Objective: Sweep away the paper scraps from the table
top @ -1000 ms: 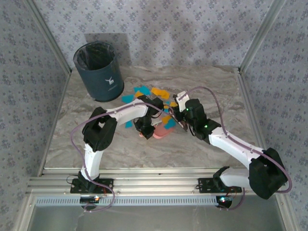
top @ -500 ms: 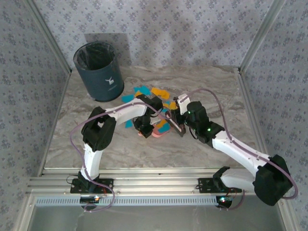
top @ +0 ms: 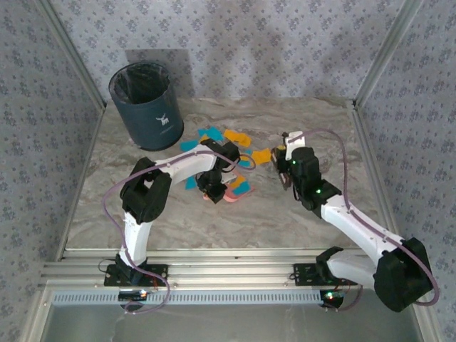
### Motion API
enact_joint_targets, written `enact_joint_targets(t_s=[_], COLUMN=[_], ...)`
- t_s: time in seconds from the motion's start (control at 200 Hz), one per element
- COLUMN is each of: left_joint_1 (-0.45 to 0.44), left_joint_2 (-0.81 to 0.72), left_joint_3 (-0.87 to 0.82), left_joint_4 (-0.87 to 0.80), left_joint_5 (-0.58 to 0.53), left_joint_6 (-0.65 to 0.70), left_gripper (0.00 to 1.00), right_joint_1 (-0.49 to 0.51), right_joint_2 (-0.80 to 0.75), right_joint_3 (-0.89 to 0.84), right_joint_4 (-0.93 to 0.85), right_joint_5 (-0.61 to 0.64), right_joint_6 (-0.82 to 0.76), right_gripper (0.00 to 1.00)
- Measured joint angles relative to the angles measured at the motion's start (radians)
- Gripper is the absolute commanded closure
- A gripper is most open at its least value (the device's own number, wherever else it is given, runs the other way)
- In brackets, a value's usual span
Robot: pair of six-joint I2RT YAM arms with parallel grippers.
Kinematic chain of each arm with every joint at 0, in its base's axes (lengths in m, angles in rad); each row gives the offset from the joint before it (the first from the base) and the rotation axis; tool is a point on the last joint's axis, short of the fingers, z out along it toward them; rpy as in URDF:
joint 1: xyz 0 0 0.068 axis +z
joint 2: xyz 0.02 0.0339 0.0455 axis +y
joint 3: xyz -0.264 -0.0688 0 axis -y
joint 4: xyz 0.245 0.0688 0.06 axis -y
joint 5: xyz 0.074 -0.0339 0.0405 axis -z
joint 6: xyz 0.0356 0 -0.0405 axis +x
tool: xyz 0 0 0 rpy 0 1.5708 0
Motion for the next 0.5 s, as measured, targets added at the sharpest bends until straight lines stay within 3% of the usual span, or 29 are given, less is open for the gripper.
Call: enact_joint_targets(t_s=[0.23, 0.5], left_joint_1=[0.006, 0.008], left_joint_2=[0.000, 0.000], left_joint_3=[0.000, 0.000], left_joint_4=[0.000, 0.000], left_joint_5=[0.000, 0.000], left_joint_6=[0.000, 0.000], left_gripper=[1.00, 1.00], right_joint_1=[-0.092, -0.130], right_joint_2=[0.090, 0.282], right_joint_3=[0.045, 0.166], right_joint_4=[0.024, 0.070], right_joint_5=[0.037, 0.044], right_joint_6=[-0.026, -0.098], right_gripper=[1.00, 1.00])
